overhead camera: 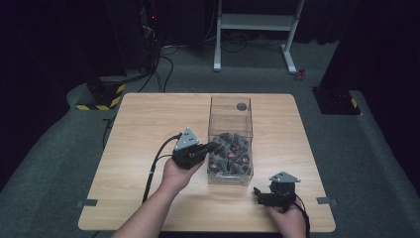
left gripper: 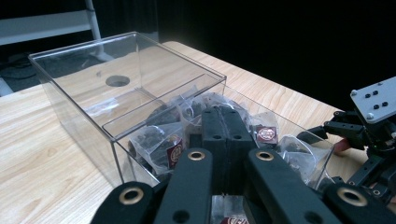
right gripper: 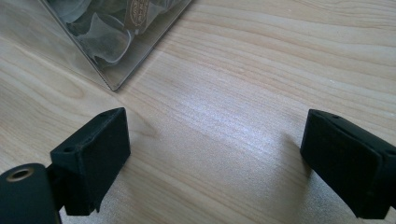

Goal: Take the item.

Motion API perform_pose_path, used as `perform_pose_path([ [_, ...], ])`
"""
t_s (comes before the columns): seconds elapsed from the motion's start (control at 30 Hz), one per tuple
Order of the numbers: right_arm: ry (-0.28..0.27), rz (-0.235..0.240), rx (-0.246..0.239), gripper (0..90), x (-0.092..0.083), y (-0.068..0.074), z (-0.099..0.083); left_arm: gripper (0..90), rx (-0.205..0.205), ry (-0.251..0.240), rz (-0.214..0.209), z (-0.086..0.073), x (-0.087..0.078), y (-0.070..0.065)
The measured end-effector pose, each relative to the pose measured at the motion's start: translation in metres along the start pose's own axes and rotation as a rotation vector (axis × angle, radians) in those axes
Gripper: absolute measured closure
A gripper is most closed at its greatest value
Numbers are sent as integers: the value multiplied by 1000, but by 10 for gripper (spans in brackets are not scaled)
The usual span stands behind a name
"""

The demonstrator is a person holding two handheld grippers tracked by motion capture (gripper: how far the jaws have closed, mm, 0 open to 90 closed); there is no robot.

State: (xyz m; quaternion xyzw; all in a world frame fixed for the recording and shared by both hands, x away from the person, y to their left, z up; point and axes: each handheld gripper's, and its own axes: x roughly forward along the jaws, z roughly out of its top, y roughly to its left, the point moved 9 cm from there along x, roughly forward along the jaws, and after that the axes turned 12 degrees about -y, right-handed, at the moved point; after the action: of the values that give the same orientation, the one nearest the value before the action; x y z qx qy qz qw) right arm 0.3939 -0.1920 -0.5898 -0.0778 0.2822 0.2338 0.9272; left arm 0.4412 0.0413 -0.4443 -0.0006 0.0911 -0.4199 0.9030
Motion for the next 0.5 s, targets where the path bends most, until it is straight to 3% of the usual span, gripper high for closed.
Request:
perform_pose_path([
  [0.5, 2, 0, 3, 80, 0, 0, 0, 900, 4, -16, 28, 9, -11, 12],
])
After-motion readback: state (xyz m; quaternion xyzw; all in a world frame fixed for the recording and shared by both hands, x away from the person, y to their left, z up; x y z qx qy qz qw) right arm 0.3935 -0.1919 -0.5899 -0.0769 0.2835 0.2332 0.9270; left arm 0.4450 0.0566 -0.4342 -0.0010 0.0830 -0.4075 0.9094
